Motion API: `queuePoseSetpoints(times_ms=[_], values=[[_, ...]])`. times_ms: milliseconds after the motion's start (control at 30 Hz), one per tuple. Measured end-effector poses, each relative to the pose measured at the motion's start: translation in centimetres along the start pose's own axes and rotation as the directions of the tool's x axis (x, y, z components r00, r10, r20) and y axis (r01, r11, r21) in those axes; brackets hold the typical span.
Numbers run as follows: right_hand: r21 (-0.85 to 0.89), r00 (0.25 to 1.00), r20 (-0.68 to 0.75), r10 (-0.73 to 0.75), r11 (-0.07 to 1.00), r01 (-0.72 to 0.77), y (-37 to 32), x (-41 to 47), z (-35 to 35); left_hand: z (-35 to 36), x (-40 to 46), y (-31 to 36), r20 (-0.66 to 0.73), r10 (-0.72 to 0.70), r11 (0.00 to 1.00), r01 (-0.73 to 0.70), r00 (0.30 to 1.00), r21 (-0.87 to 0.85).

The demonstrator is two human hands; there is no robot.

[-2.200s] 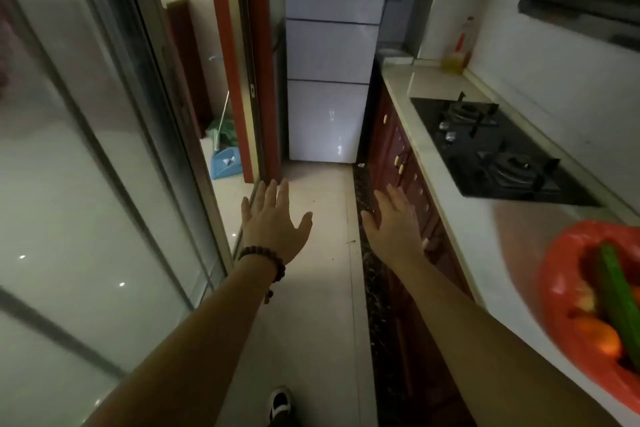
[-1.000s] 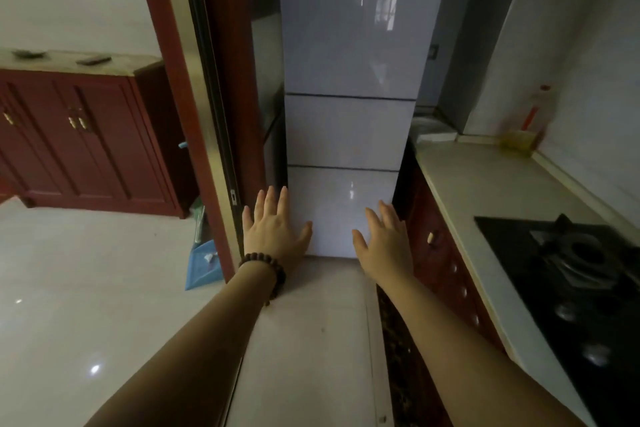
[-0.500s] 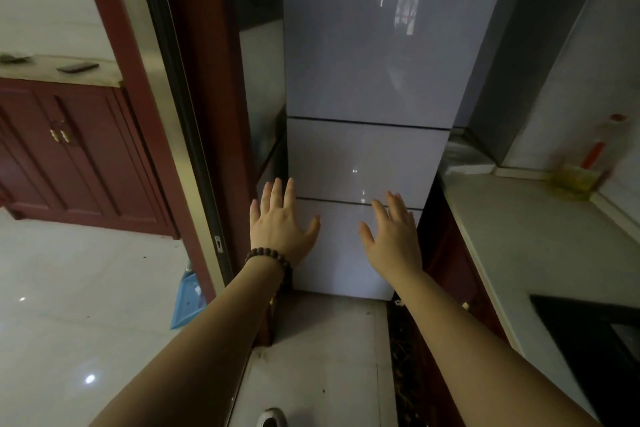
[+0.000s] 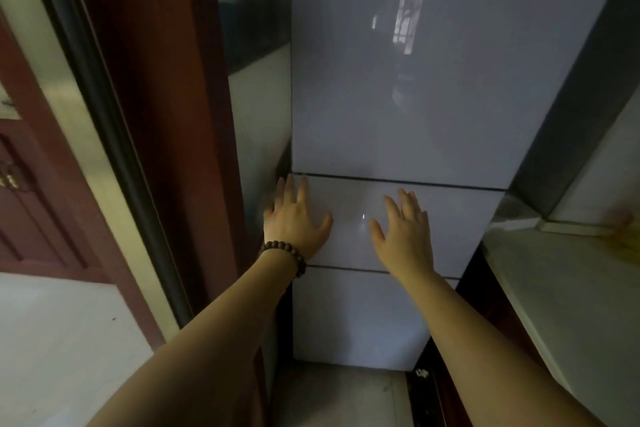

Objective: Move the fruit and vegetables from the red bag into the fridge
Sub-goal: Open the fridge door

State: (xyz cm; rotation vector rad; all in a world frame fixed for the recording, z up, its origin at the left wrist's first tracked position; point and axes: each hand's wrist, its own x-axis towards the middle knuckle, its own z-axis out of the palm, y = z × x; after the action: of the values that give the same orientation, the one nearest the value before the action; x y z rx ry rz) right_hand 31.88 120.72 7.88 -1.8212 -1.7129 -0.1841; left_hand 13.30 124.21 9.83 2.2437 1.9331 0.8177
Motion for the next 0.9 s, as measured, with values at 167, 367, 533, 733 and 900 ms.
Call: queuePoseSetpoints(times_ms=[167, 367, 533, 733, 900], values=[[-0.024, 0.999, 0.035, 0.002, 1.000, -0.001, 0.7, 4.5, 2.9, 2.5, 4.6, 0.5, 0.019, 0.026, 0.993, -0.024, 0.999, -0.115], [-0.021, 0.997, 0.059, -0.045, 0.999, 0.047, 2.0, 8.8, 4.7, 4.4, 9.8, 1.8, -0.055, -0.063, 0.975, 0.050, 0.997, -0.216], [-0.005, 0.998, 0.021, -0.054, 0.999, 0.054, 2.8, 11.3, 4.3, 3.9, 16.2, 3.5, -0.195, -0.177, 0.933, 0.101, 0.965, -0.346], [-0.016, 1.000, 0.000, -0.031, 0.999, 0.031, 4.5, 11.1, 3.6, 2.3, 23.1, 2.7, -0.012, -0.380, 0.637, 0.252, 0.925, -0.728], [-0.044, 1.000, 0.007, -0.003, 0.999, 0.004, 5.6, 9.6, 3.0, 1.8, 24.2, 1.1, 0.005, -0.392, 0.686, 0.296, 0.920, -0.665]])
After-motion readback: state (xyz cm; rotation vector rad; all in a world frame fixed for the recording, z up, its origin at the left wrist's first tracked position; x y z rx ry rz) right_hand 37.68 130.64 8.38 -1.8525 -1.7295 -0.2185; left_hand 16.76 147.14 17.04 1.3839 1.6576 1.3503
